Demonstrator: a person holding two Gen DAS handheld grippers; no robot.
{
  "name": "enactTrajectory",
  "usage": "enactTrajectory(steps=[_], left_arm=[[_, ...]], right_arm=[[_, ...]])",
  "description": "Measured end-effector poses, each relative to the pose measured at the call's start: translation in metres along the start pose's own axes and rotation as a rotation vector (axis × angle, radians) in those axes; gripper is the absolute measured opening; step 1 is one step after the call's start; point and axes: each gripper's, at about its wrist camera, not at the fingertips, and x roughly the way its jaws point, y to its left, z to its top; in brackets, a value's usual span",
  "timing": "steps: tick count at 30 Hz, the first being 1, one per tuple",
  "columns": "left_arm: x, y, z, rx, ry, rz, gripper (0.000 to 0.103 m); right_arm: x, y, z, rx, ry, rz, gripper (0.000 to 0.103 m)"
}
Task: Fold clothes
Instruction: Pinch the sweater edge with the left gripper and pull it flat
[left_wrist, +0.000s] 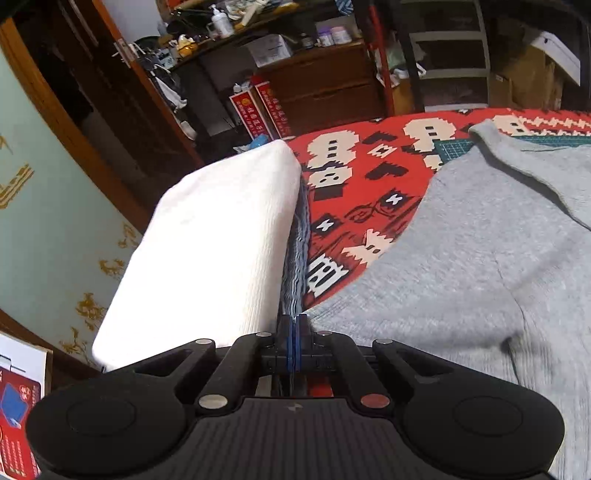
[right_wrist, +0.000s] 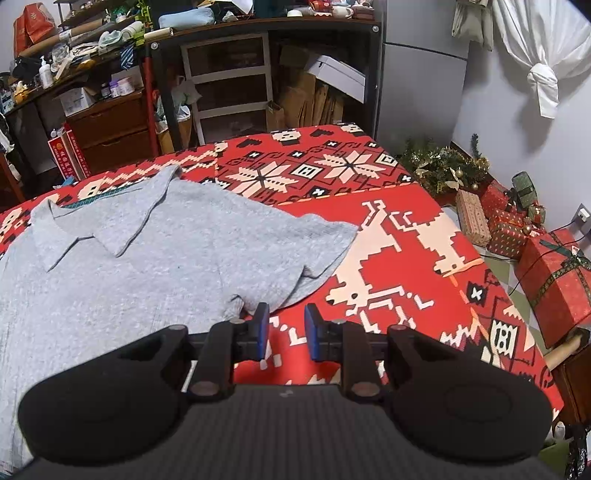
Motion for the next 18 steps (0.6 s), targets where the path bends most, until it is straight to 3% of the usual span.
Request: enactTrajectory(steps=[5, 10, 12, 16, 18], left_arm=[[0.007, -0.013, 0.000, 0.066, 0.002, 0.032, 0.004], [-0.001, -0.006, -0.002, 0.022, -0.004, -0.007, 0.015], [-0.010, -0.002, -0.003, 0.002, -0.012, -0.045, 0.024], [-0.037, 0.002, -0.012, -0.003, -0.054, -0.096, 0.057], [-0.055, 0.002, -0.016, -0.017, -0.082, -0.124, 0.070]], right_arm=[[0.000, 0.003, -0.001, -0.015, -0.001, 0.017, 0.025], [-0.004, 0.010, -0.003, -0.040, -0.028, 0.048, 0.043], [-0.006, 0.014, -0.004, -0.044, -0.040, 0.064, 0.053], [-0.015, 0.026, -0.010, -0.057, -0.079, 0.105, 0.084], [-0.018, 0.033, -0.014, -0.074, -0.092, 0.122, 0.089]])
